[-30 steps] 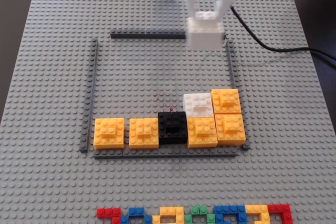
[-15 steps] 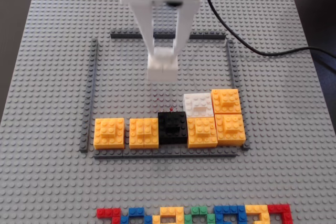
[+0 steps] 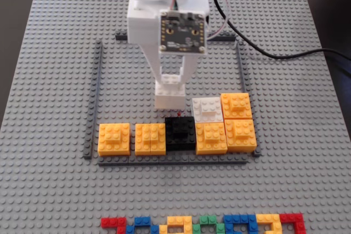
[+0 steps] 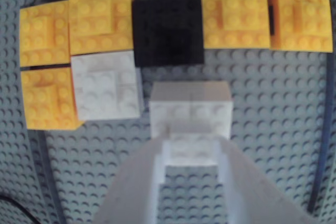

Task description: Grab the cube and place it into the grid

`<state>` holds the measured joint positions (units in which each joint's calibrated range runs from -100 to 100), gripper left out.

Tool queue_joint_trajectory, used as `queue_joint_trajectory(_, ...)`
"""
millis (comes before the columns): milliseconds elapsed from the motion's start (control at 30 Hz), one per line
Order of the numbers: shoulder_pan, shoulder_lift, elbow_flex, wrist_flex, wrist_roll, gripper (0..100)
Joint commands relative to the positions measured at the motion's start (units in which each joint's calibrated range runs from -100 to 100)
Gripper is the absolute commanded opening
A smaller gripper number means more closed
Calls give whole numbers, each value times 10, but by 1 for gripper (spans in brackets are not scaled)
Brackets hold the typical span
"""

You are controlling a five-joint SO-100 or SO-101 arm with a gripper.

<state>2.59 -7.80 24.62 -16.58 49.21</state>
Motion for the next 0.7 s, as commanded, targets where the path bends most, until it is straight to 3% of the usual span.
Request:
queue_joint_trajectory(0,2,-11,-18,4,0,2)
queue_joint_trajectory(667,-17,42,-52,-3,-9,2)
